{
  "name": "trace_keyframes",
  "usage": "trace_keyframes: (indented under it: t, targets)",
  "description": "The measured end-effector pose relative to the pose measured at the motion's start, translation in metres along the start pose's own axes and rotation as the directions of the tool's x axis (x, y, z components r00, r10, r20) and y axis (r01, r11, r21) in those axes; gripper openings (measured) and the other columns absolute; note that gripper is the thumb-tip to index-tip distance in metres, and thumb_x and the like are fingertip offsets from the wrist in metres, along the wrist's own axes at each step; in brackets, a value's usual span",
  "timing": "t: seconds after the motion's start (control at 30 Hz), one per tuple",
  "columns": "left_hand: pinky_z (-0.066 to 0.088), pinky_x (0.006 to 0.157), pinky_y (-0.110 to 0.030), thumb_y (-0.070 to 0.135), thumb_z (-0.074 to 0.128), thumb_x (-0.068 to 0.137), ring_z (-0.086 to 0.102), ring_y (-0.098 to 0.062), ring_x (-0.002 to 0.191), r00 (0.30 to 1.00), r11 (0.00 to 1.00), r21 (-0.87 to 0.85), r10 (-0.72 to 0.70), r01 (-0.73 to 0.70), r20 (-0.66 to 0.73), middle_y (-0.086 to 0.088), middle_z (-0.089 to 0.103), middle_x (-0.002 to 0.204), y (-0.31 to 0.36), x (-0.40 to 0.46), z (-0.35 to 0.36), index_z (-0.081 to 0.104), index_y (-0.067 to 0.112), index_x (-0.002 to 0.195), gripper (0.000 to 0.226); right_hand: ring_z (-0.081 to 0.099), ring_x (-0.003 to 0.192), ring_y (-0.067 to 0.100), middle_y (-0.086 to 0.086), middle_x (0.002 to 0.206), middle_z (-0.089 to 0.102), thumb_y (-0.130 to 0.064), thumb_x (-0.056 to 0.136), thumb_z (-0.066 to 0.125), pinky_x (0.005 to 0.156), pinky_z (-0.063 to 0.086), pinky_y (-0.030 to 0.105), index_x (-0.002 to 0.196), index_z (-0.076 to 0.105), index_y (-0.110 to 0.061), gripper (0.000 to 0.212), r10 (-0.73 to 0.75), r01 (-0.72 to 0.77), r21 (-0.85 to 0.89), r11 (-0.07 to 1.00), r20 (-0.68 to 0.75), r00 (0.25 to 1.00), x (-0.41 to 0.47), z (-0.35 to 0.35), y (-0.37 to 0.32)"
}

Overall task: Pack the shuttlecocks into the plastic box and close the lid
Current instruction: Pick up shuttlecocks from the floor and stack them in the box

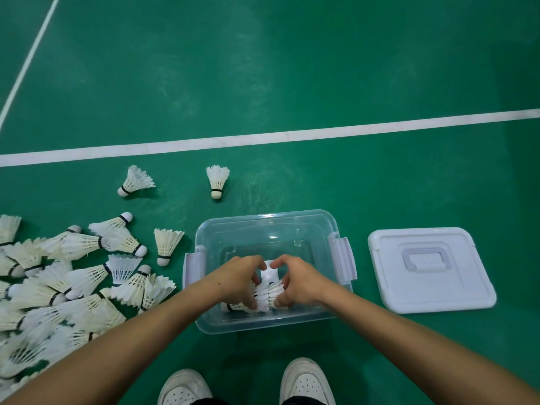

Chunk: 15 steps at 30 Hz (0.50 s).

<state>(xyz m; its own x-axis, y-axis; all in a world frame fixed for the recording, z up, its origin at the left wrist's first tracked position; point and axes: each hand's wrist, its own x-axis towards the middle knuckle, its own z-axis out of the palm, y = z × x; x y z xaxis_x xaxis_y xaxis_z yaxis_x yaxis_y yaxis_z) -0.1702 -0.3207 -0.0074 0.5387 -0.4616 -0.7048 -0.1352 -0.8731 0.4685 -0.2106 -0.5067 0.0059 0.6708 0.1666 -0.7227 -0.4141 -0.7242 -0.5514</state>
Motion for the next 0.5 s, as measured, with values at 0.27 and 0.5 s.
trace_keyframes:
  t: [0.27, 0.5]
  targets:
    - [0.055, 0.098, -0.042, 0.030, 0.096, 0.070, 0.060, -0.026, 0.119, 0.993, 0.991, 0.131, 0.027, -0.012, -0.111, -0.006, 0.059, 0.134, 0.013, -0.021, -0.005, 0.044, 0.018, 0.143, 0.091, 0.068, 0.099, 0.018, -0.002, 0.111, 0.066, -0.025, 0.074, 0.095, 0.090, 0.058, 0.036, 0.154, 0.036, -0.020, 0.100, 0.002, -0.003, -0.063, 0.998, -0.015, 1.000, -0.009, -0.009, -0.004]
    - [0.061, 0.083, -0.023, 0.037, 0.088, 0.081, 0.069, 0.000, 0.098, 0.822, 0.955, -0.145, 0.140, -0.260, -0.552, 0.015, 0.070, 0.113, 0.004, -0.114, -0.077, 0.063, 0.029, 0.129, 0.055, 0.072, 0.084, 0.004, -0.008, 0.091, 0.076, -0.032, 0.085, 0.087, 0.084, 0.061, 0.036, 0.137, 0.056, -0.026, 0.061, -0.185, 0.180, -0.043, 0.983, -0.245, 0.952, -0.055, -0.062, -0.032]
